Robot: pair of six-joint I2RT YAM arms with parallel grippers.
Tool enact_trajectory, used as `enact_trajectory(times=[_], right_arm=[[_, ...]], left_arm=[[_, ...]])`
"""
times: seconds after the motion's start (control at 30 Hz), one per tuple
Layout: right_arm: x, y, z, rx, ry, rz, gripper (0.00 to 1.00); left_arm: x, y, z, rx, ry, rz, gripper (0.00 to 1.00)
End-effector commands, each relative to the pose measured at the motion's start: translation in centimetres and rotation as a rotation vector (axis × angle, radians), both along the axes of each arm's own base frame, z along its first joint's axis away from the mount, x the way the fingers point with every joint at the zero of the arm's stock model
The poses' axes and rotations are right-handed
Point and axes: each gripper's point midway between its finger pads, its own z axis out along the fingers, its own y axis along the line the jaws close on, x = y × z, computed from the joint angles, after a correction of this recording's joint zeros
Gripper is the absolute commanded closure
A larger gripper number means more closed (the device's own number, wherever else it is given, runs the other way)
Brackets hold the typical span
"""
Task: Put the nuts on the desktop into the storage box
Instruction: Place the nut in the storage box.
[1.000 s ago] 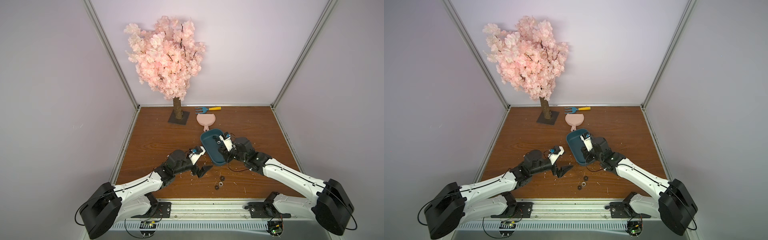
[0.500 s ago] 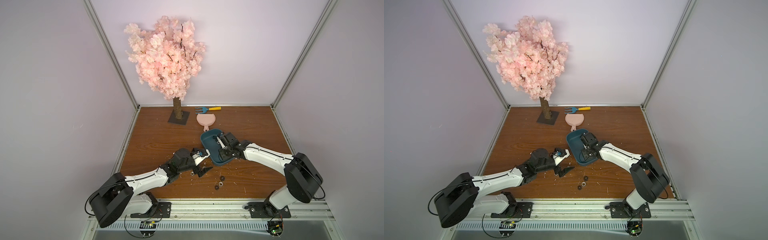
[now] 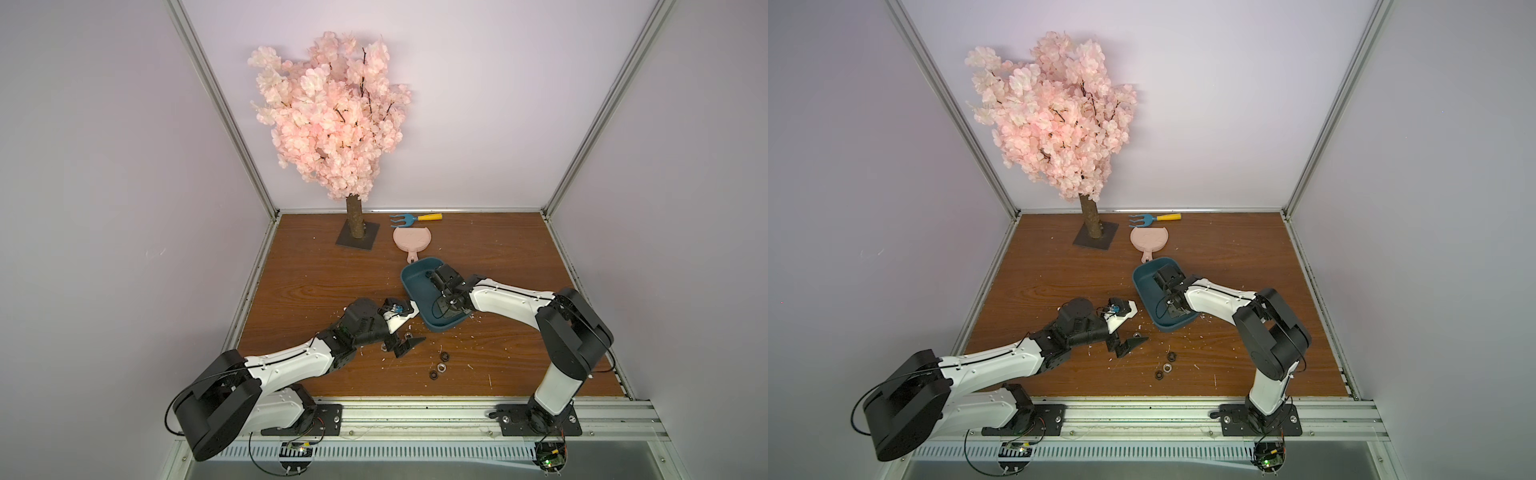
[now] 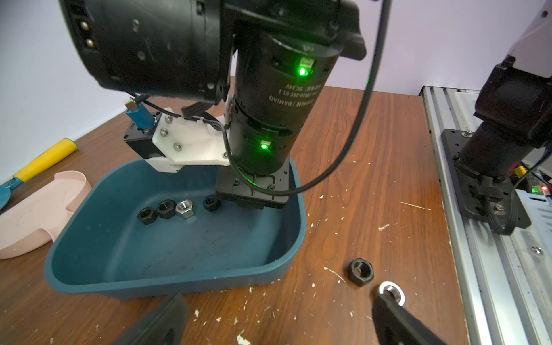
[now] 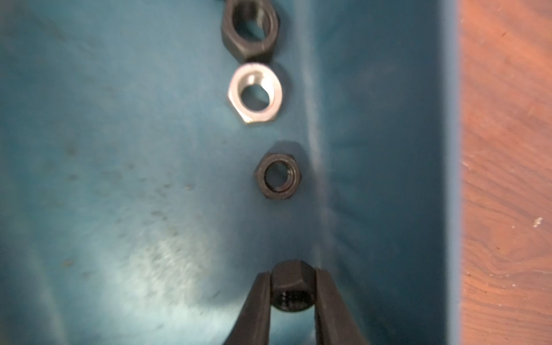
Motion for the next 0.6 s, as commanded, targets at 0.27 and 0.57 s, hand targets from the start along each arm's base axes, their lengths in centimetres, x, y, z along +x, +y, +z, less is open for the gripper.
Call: enact_trajectory(times=[0.27,0.57], right_arm=[[1.7,0.4,0.7,0.017,-0.070,-0.044,0.67],[2.3,0.7,3.5,0.052,-0.137,-0.034,0.53]], left_arm=[[1.5,2.5,1.8,-0.045,0.042,0.214,0.00],[2.6,4.7,-1.3,0.023,0.442,0.513,0.00]])
